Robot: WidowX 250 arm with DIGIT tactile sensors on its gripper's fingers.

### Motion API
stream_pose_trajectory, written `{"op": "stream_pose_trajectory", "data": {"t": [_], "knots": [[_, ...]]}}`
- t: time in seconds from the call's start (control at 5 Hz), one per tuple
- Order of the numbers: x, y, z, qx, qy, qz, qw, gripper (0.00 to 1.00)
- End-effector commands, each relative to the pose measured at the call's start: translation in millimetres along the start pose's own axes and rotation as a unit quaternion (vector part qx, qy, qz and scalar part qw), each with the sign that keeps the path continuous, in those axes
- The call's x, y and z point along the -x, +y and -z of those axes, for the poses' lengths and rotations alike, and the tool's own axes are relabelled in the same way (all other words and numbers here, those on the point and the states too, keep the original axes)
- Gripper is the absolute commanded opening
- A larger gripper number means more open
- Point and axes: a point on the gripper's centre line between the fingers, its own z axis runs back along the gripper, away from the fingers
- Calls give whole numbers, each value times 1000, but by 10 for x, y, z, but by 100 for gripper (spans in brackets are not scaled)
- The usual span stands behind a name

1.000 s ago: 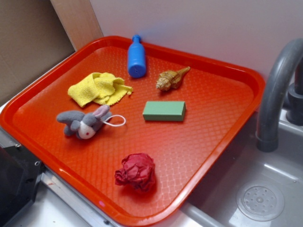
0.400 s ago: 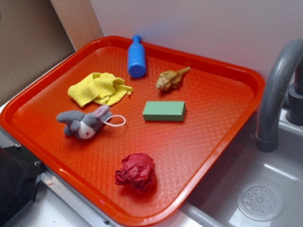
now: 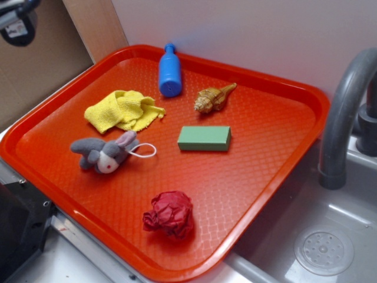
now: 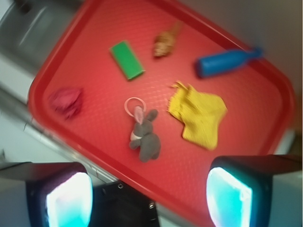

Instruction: Grab the red paper.

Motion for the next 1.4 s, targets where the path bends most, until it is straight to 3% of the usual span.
{"op": "stream_pose_trajectory", "data": {"t": [0.0,0.2,0.4,0.6,0.8,1.0,1.2], "knots": [[-344,-365,344,41,33,256,965,100],[-539,-824,625,32,31,374,926,100],[-550,-1085,799,27,34,469,882,100],[-615,-1292,1026,22,35,466,884,100],[-644,-1254,1219,-6,75,451,889,100],[-639,-1282,1459,5,82,435,897,100],[-644,-1263,1610,2,77,398,914,100]]}}
